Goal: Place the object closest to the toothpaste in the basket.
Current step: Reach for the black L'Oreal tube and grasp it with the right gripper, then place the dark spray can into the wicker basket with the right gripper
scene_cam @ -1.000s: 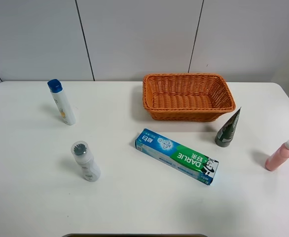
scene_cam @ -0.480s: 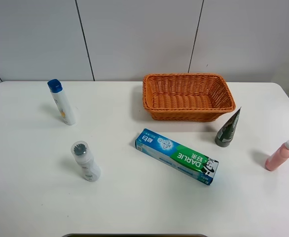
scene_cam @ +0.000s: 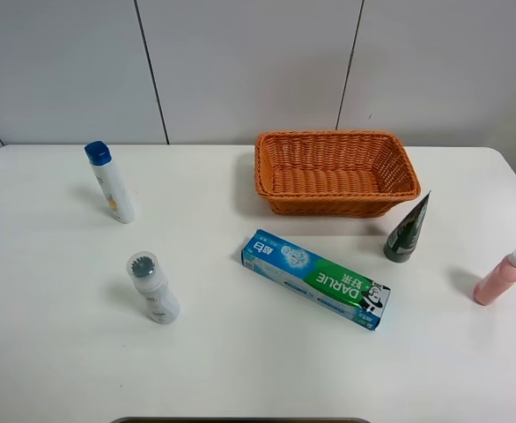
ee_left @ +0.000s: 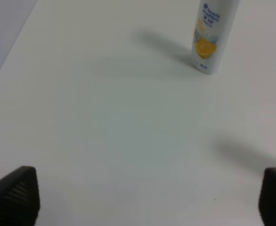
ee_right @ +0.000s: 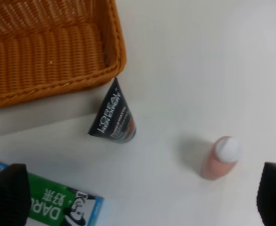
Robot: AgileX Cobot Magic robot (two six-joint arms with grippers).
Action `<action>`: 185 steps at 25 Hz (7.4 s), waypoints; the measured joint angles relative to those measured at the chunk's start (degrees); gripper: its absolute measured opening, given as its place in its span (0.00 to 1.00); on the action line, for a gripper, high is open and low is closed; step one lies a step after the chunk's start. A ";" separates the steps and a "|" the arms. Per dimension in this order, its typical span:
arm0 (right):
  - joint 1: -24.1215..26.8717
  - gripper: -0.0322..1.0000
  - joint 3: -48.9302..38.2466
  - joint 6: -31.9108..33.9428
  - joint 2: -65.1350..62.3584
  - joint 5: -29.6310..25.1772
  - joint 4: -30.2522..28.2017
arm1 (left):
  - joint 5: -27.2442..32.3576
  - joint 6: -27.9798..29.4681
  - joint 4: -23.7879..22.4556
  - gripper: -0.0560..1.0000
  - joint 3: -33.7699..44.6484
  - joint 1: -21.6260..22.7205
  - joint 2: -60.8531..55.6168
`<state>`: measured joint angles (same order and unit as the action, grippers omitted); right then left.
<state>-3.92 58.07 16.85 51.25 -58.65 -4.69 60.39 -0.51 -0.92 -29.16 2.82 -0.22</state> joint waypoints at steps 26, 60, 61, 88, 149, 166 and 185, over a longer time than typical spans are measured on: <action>2.21 0.99 5.85 3.02 34.87 7.58 8.31 | 0.00 0.00 -0.05 0.94 0.00 0.00 0.00; 2.21 0.99 5.90 2.26 55.07 16.26 10.56 | 0.00 0.00 -0.05 0.94 0.00 0.00 0.00; 2.21 0.99 5.90 2.26 55.07 16.72 10.64 | 0.00 0.00 -0.05 0.94 0.00 0.00 0.00; 2.21 0.30 5.90 2.26 55.07 16.95 10.98 | 0.00 0.00 -0.05 0.94 0.00 0.00 0.00; -5.57 0.30 5.85 -6.86 23.95 17.55 10.44 | 0.00 0.00 -0.05 0.94 0.00 0.00 0.00; -6.84 0.30 17.77 -11.16 38.86 26.02 10.47 | 0.00 0.00 -0.05 0.94 0.00 0.00 0.00; -9.73 0.30 30.03 -12.69 63.60 24.25 10.92 | 0.00 0.00 -0.09 0.94 0.00 0.00 0.00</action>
<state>-13.65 88.10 4.16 114.84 -34.40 6.23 60.39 -0.51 -1.01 -29.16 2.82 -0.22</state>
